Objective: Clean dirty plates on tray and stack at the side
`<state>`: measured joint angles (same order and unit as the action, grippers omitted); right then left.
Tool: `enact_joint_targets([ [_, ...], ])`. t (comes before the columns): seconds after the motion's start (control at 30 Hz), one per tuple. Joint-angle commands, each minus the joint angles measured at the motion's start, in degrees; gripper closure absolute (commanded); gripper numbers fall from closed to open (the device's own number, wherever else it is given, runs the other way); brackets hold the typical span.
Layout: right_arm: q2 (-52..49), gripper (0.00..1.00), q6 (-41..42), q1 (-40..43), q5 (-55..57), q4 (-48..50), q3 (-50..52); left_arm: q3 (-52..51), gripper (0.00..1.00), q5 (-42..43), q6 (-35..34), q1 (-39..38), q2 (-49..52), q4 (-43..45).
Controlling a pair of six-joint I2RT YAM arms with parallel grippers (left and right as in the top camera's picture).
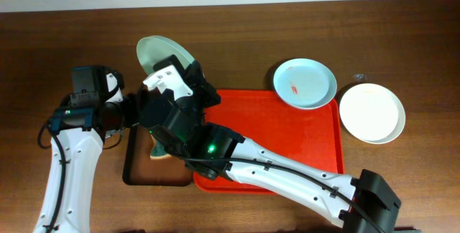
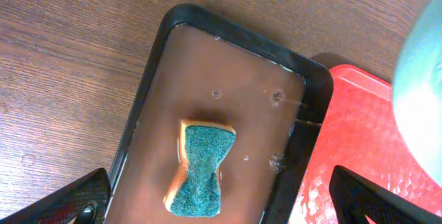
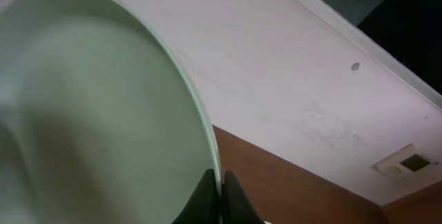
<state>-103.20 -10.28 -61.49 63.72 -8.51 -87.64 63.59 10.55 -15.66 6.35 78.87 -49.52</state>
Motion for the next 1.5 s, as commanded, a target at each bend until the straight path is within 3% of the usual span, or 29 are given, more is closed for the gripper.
enact_joint_targets([
  [0.0, 0.61, 0.96, -0.26, 0.5, 1.77, 0.68, -1.2, 0.74, 0.01, 0.61, -0.35, 0.09, -0.2, 0.13],
  [0.07, 0.61, 0.96, 0.31, 0.28, -3.1, -0.35, -1.2, 0.74, 0.01, 0.61, -0.35, 0.09, -0.2, 0.13],
  [0.23, 0.59, 0.96, 29.66, 2.34, -5.27, -13.49, -1.18, 0.74, 0.01, 0.61, -0.35, 0.09, -0.2, 0.13],
  [0.33, 0.7, 0.96, 48.46, 9.22, -5.51, -25.79, -1.2, 0.74, 0.01, 0.61, -0.35, 0.09, -0.2, 0.13],
  [0.47, 4.9, 0.96, 59.49, 26.49, -28.24, -35.71, -1.2, 0.74, 0.01, 0.61, -0.35, 0.09, -0.2, 0.13],
  [0.63, 7.65, 0.96, 58.77, 58.77, -61.48, -48.54, -1.18, 0.74, 0.01, 0.61, -0.35, 0.09, -0.2, 0.13],
  [0.77, 7.58, 0.96, 47.5, 80.43, -64.13, -59.39, -1.16, 0.74, 0.01, 0.61, -0.35, 0.09, -0.2, 0.13],
  [0.83, 7.58, 0.96, 46.23, 85.66, -62.77, -63.47, -1.09, 0.74, 0.01, 0.61, -0.35, 0.09, -0.2, 0.13],
  [1.03, 7.41, 0.96, 47.71, 88.89, -54.16, -66.01, 5.03, 0.74, 0.01, 0.61, -0.35, 0.09, -0.2, 0.11],
  [1.37, 7.26, 0.96, 48.43, 88.89, -51.19, -54.6, 16.11, 0.74, 0.01, 0.61, -0.35, 0.09, -0.2, 0.13],
  [1.4, 7.26, 0.89, 48.43, 88.89, -51.19, -53.53, 17.05, 0.74, 0.01, 0.61, -0.35, 0.09, -0.2, 0.13],
  [1.43, 7.26, 0.7, 48.43, 88.89, -51.23, -52.61, 17.84, 0.74, 0.01, 0.61, -0.35, 0.09, -0.2, 0.13],
  [1.47, 7.26, 0.38, 48.04, 88.89, -51.25, -51.65, 18.62, 0.74, 0.01, 0.61, -0.35, 0.09, -0.2, 0.13],
])
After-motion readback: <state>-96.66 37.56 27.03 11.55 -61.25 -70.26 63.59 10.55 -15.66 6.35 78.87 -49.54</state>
